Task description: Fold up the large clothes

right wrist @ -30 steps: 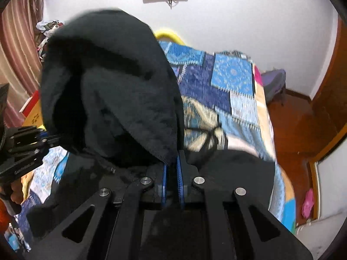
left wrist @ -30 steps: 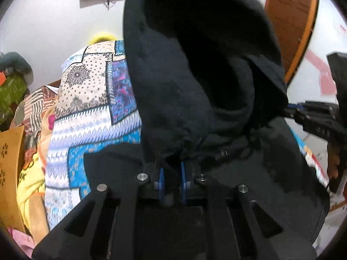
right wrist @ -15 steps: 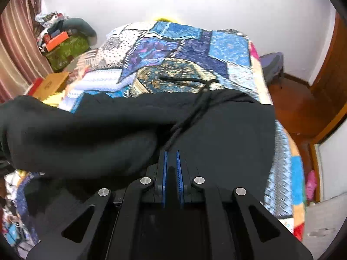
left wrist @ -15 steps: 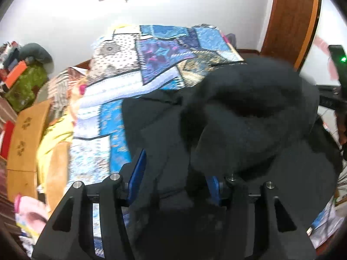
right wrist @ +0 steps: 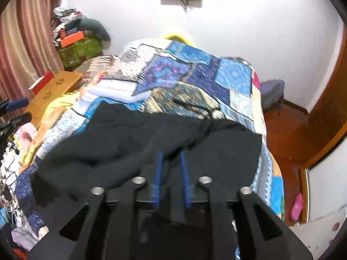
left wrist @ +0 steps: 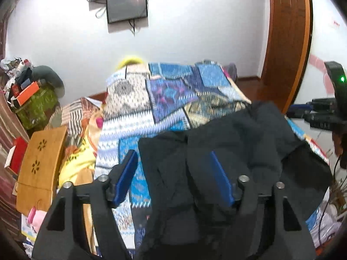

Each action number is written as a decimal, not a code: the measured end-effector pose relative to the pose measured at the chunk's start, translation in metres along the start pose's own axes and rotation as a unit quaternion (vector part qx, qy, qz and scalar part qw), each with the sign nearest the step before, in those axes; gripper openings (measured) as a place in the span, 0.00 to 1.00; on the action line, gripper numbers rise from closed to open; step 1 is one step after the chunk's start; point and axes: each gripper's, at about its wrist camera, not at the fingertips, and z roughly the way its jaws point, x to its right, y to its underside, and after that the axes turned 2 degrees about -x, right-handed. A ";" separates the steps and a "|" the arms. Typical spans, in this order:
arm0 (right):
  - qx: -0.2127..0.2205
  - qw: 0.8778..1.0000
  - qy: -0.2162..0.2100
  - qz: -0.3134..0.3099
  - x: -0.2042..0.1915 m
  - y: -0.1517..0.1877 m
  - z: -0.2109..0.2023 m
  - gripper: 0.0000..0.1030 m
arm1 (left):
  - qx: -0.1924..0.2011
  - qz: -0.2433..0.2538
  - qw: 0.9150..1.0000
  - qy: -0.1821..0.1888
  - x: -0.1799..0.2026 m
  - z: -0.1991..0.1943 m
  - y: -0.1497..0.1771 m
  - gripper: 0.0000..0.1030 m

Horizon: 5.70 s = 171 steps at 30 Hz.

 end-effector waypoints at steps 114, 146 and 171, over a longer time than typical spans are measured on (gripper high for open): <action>-0.087 0.975 0.020 0.205 0.141 -0.028 0.126 0.14 | -0.127 -0.185 0.974 -0.033 -0.106 0.207 -0.010 0.06; -0.052 0.987 0.018 0.154 0.071 0.075 -0.013 0.63 | -0.170 -0.260 0.949 -0.054 -0.140 0.068 0.121 0.80; -0.098 0.946 -0.053 0.303 0.092 0.142 0.015 0.63 | -0.273 -0.325 0.905 -0.035 -0.141 0.150 0.200 0.82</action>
